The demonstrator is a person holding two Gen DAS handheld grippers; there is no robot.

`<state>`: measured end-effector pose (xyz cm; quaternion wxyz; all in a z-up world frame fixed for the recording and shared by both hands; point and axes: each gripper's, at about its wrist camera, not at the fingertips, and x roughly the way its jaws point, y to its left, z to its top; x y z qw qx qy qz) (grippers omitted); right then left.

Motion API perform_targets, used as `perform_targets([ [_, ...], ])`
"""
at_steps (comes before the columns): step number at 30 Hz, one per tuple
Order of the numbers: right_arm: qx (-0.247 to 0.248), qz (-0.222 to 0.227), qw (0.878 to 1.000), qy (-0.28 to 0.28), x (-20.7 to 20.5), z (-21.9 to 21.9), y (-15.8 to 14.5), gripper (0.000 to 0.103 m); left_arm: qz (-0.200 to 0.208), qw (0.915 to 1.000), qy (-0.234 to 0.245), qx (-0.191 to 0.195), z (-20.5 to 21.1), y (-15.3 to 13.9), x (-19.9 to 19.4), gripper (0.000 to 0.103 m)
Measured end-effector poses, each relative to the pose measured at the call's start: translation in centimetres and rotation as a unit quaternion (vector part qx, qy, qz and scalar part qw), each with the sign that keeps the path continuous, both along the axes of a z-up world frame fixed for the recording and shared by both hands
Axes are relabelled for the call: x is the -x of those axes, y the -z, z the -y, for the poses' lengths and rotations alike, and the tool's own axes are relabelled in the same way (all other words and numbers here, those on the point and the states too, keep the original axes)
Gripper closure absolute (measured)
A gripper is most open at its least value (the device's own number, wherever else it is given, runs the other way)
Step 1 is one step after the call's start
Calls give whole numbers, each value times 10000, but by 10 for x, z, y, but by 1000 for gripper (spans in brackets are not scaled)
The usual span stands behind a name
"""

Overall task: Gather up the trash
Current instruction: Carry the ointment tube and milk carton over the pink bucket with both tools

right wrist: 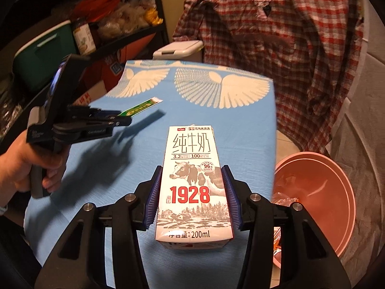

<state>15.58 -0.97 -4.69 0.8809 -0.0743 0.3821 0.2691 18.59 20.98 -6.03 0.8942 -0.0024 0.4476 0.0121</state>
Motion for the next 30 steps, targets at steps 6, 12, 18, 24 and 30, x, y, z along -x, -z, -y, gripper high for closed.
perform_targets([
  [6,-132,243,9992,302,10,16,-17,54,268,9995,-110,86,12,-28,24,75],
  [12,-190,491,9968,593,21,34,-33,54,572,9982,-120,147,26,-56,46,75],
  [18,-181,700,9944,765,30,48,-42,54,804,9960,-238,303,38,-76,64,75],
  [24,-297,776,9919,965,35,66,-51,54,987,9940,-209,414,60,-89,76,75],
  [30,-341,825,9893,1153,35,82,-55,54,1048,9934,-100,461,78,-94,80,75],
])
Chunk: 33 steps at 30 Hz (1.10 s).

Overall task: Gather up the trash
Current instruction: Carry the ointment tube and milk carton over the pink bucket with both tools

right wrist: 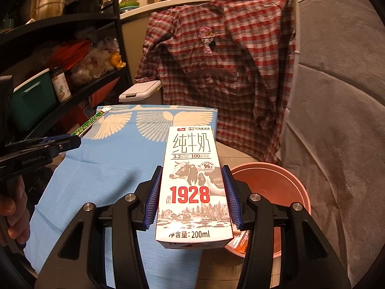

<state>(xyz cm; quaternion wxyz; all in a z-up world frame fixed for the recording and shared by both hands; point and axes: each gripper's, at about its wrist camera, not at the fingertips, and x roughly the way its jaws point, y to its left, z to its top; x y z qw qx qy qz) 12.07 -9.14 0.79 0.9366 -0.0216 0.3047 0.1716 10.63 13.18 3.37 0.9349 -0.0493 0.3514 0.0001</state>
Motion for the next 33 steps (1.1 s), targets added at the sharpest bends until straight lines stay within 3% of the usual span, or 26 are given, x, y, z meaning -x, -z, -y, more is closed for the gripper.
perform_targets([
  [22,-149,-18,9977,657,-14,59,1,54,19,9990,416,162,61,1,-23,75],
  [33,-72,-387,9940,1016,-38,88,18,54,-184,9964,804,180,109,18,-47,75],
])
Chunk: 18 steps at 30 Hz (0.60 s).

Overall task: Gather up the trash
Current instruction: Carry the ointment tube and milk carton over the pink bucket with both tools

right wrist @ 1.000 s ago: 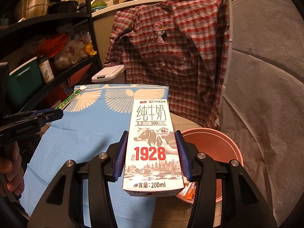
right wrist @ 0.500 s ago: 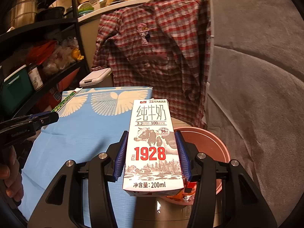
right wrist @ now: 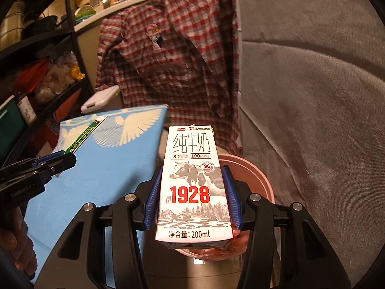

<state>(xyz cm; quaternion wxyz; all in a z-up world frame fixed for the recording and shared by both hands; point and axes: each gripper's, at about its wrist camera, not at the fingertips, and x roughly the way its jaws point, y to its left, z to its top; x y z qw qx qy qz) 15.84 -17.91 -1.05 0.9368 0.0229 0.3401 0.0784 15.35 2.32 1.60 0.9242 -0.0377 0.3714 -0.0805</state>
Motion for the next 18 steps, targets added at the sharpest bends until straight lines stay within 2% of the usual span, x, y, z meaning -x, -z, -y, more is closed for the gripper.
perform_targets([
  [18,-34,-558,9980,290,-43,24,31,54,-558,9972,493,-93,64,43,-44,75],
])
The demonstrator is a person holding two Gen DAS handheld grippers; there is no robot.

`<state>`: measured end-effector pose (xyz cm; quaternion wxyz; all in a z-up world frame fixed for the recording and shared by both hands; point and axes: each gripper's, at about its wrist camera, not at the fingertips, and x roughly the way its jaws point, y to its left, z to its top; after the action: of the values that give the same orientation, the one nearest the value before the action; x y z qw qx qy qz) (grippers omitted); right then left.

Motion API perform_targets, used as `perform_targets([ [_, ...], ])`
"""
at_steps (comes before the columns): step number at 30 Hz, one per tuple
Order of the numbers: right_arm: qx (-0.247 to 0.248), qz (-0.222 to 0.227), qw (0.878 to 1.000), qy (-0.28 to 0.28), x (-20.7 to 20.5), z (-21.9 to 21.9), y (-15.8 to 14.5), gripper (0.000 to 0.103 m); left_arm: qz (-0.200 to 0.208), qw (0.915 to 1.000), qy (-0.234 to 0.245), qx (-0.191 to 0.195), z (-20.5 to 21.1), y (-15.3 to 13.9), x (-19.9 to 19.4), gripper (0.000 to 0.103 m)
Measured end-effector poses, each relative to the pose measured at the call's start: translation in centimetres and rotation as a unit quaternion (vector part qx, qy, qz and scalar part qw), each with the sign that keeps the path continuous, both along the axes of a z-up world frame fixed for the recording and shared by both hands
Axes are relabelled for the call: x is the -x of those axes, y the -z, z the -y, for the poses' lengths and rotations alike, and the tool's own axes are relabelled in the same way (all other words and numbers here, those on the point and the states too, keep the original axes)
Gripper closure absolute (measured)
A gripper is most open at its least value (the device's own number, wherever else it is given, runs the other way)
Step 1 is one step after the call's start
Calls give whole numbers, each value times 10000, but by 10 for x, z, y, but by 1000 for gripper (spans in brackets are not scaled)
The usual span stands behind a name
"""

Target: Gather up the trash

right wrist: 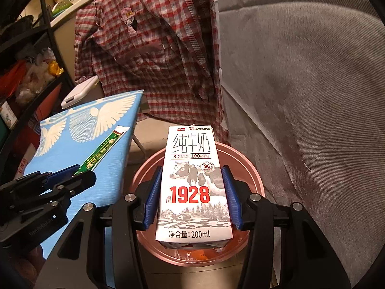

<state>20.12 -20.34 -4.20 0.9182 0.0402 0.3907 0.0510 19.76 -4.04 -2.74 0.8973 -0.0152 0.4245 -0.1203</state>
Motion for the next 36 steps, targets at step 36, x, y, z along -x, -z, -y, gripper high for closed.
perform_targets([
  [36,366,1237,9916,-61,174,1,-67,14,936,9951,-5,321,-44,-71,137,54],
])
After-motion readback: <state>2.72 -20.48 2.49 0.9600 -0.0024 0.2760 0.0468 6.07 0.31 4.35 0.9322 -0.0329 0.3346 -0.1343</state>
